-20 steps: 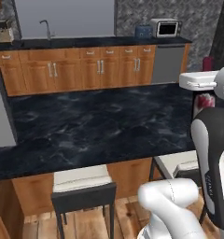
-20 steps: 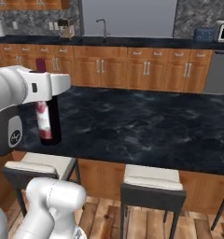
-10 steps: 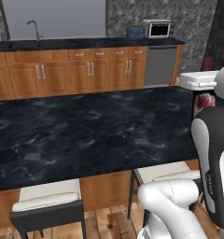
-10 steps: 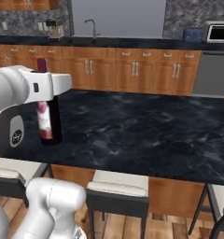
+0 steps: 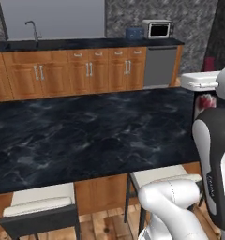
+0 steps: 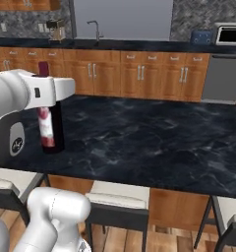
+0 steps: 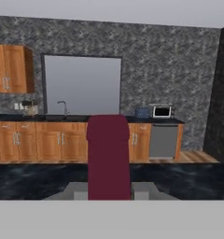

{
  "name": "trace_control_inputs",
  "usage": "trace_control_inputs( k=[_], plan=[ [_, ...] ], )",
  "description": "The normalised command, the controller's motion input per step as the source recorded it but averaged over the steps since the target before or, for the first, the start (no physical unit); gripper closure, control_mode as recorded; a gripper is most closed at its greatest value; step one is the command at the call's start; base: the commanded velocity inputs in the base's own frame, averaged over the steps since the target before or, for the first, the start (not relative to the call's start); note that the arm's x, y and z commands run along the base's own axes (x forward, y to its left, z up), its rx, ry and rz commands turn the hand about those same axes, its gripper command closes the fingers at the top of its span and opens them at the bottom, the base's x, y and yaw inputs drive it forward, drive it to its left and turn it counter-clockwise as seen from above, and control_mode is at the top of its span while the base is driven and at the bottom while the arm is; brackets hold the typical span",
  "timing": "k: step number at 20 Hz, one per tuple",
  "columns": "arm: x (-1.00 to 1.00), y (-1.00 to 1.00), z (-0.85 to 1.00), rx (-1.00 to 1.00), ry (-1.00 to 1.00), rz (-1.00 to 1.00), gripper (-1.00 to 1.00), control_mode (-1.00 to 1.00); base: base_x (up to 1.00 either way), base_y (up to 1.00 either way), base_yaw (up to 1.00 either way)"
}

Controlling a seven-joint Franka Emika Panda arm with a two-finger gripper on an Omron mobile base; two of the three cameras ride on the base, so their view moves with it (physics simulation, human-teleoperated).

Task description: Get the candle and the wine from the cabinet and move them to the dining counter.

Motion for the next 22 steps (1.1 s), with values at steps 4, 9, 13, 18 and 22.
trace_control_inputs(
  k=[4, 9, 13, 18, 22],
  plan=[
    [0.00, 0.00, 0.00, 0.00, 0.00, 0.00, 1.00, 1.00, 0.46, -0.33, 0.01],
    [0.00, 0.00, 0.00, 0.00, 0.00, 0.00, 1.00, 1.00, 0.35, -0.31, 0.00],
    [0.00, 0.00, 0.00, 0.00, 0.00, 0.00, 1.00, 1.00, 0.29, -0.35, 0.00],
    [0.31, -0.76, -0.14, 0.02, 0.02, 0.16, 1.00, -1.00, 0.00, 0.00, 0.00],
    [0.48, -0.77, -0.29, 0.03, 0.04, 0.20, 1.00, -1.00, 0.00, 0.00, 0.00]
  ],
)
